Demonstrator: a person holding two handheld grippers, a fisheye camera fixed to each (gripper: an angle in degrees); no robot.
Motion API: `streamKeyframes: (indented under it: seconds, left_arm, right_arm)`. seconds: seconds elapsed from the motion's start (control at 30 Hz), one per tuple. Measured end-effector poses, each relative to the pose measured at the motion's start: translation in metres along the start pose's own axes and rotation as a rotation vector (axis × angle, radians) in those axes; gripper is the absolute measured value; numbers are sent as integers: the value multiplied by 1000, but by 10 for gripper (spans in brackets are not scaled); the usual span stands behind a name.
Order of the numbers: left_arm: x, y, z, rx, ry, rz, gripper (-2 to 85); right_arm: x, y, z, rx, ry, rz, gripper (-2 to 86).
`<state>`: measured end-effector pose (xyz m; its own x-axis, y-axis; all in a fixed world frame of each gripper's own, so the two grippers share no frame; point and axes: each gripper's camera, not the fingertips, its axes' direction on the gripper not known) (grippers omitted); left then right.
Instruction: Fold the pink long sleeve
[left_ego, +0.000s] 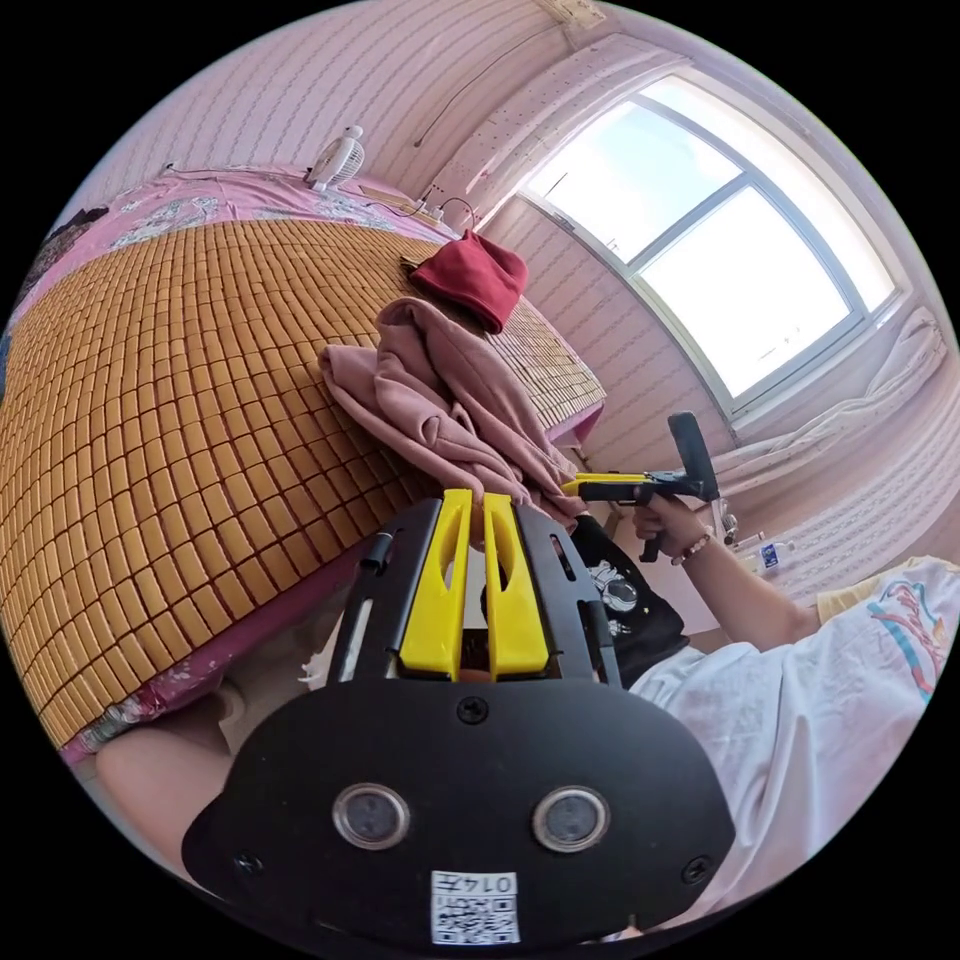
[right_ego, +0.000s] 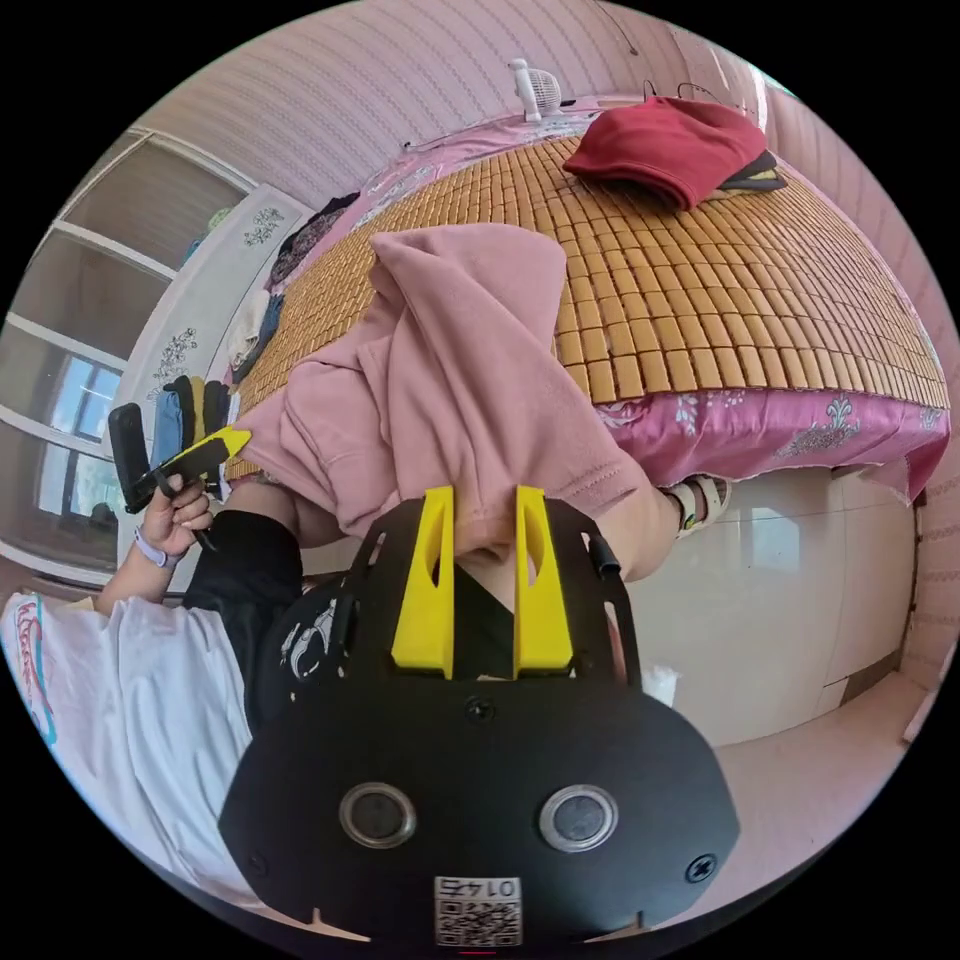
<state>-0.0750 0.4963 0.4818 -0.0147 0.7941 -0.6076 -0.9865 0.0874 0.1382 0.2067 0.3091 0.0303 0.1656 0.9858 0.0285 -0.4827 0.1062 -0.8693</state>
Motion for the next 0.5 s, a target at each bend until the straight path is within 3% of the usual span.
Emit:
streamKeyframes:
  seconds: [0.13, 0.33, 0.5]
  left_arm:
    - [4, 19, -20, 47, -34, 22, -7]
    - [3, 30, -92, 237, -54, 17, -7]
    - [-14, 73, -116, 246, -27, -97, -8]
  right_arm:
    - [11, 16, -41, 109, -60, -28, 56]
    - [62, 80, -145, 603, -273, 116, 40]
    - [105, 137, -127, 471, -133, 334, 36]
